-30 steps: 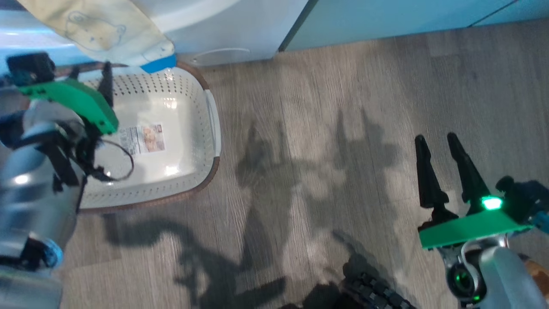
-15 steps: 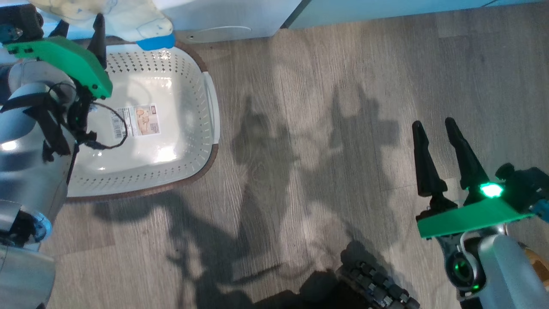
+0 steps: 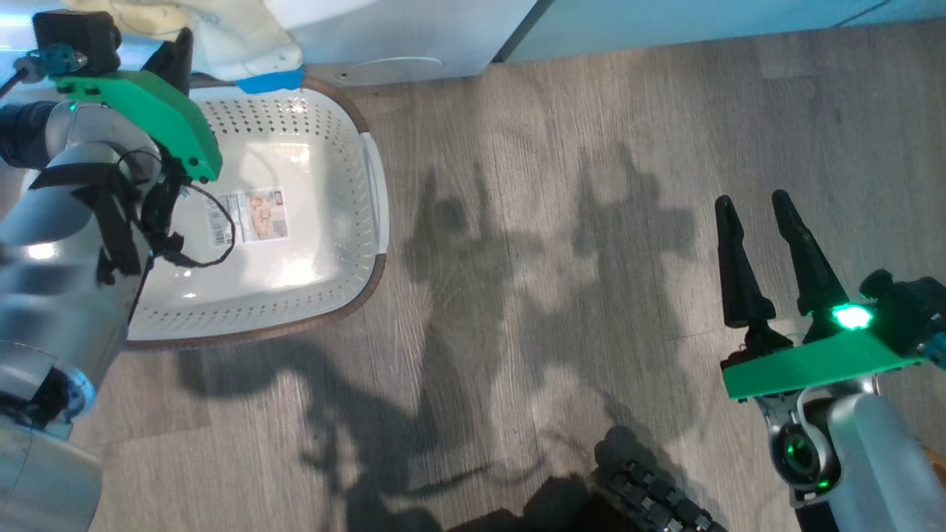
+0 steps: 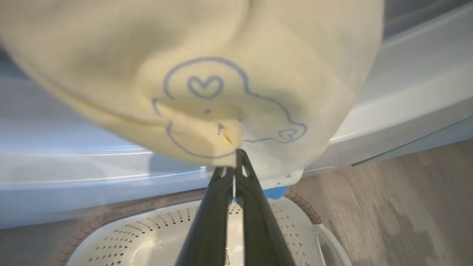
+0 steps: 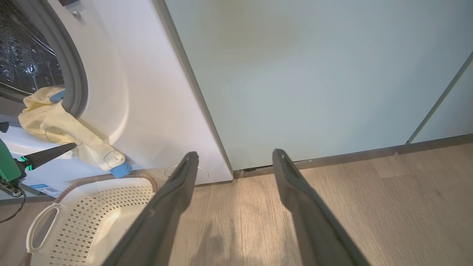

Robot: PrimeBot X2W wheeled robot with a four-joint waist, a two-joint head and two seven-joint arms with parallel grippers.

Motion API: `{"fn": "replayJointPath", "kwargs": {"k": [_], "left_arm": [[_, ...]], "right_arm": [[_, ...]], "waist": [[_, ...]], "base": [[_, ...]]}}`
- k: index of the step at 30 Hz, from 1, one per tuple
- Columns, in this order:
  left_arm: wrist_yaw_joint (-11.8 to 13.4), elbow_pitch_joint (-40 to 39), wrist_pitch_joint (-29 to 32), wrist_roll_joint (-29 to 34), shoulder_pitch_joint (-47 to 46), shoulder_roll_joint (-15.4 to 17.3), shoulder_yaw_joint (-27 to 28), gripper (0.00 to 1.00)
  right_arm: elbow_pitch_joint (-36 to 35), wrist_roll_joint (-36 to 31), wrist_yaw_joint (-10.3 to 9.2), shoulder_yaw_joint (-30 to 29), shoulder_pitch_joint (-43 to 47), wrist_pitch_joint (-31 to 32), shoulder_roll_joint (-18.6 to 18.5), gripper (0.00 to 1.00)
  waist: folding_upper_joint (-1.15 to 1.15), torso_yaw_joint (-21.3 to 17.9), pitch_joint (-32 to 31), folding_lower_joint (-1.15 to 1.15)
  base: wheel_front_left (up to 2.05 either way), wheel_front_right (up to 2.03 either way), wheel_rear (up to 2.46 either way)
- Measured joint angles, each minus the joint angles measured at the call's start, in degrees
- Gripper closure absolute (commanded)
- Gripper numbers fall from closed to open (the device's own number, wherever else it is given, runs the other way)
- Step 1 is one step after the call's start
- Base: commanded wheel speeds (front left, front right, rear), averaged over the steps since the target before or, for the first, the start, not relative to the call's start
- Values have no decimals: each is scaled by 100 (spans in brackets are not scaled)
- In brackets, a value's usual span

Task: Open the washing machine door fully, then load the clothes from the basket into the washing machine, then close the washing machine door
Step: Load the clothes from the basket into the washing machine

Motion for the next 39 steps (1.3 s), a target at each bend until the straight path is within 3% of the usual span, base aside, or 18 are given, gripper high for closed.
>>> {"fn": "replayJointPath", "kwargs": {"k": [7, 17, 26, 32, 39], "left_arm": [[0, -180, -67, -74, 1, 44, -12, 100], [0, -940, -76, 420, 66, 158, 777, 100], [51, -708, -96, 615, -371, -105, 1069, 100], [57, -325, -98, 735, -802, -112, 1202, 100], [474, 74, -99, 1095, -1642, -58, 1239, 100]], "right_arm": [[7, -1, 0, -56, 5, 0, 0, 0], [71, -1, 0, -140, 209, 0, 0, 0], [107, -1, 0, -18, 225, 0, -1, 0], [102, -1, 0, 9, 225, 0, -1, 0], [94, 76, -1, 148, 204, 0, 0, 0]], "waist": [[0, 109, -165, 0], [0, 299, -557, 0], [0, 301, -714, 0], [0, 165, -672, 0], [0, 60, -443, 0]], "base": [[0, 0, 0], [0, 0, 0], [0, 0, 0], [0, 0, 0], [0, 0, 0]]}}
